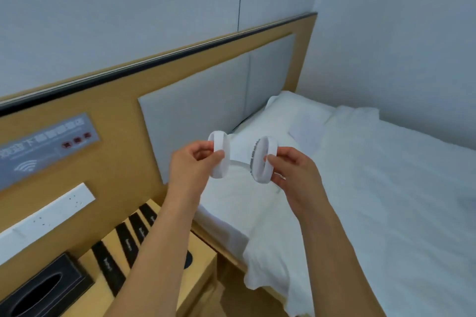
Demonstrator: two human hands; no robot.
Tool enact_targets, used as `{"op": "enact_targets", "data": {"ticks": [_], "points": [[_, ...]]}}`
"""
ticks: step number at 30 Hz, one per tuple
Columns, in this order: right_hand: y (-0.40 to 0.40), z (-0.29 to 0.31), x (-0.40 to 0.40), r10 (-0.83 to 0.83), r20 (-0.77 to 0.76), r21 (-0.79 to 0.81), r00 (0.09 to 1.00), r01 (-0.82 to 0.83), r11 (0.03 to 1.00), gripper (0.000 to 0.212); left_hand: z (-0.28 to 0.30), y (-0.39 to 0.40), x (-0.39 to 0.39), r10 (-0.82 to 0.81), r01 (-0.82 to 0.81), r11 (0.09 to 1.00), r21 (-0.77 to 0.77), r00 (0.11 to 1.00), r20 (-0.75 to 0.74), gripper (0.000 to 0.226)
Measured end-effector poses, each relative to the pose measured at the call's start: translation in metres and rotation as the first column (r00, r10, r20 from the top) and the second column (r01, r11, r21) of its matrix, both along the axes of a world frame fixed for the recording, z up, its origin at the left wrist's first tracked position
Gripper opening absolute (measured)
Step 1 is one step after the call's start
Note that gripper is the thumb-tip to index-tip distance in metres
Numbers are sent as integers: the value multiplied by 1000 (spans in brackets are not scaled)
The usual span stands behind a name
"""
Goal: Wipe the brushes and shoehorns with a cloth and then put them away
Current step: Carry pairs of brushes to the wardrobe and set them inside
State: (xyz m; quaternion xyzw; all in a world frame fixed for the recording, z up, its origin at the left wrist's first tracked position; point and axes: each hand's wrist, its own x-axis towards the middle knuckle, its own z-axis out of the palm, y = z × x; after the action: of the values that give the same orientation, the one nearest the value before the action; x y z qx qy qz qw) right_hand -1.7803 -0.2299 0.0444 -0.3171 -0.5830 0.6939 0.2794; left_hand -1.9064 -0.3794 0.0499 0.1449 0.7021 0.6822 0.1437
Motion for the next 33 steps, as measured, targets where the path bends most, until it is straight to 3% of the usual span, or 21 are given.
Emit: {"op": "enact_targets", "data": {"ticks": [8,16,23,33], "points": [[40,24,75,-257,-96,53,962,263,963,12,33,88,48,-298,306,947,99,951,-84,16],[30,31,135,-563,-139,76,815,575,815,13,45,134,97,-591,610,788,87,788,-170,13],[-22,24,193,-775,-155,68,613,789,611,12,35,138,150,-816,830,548,104,558,-153,14],[-115,31,300,-969,-137,77,204,978,194,14,31,114,275,-971,985,142,94,157,-179,15]]}}
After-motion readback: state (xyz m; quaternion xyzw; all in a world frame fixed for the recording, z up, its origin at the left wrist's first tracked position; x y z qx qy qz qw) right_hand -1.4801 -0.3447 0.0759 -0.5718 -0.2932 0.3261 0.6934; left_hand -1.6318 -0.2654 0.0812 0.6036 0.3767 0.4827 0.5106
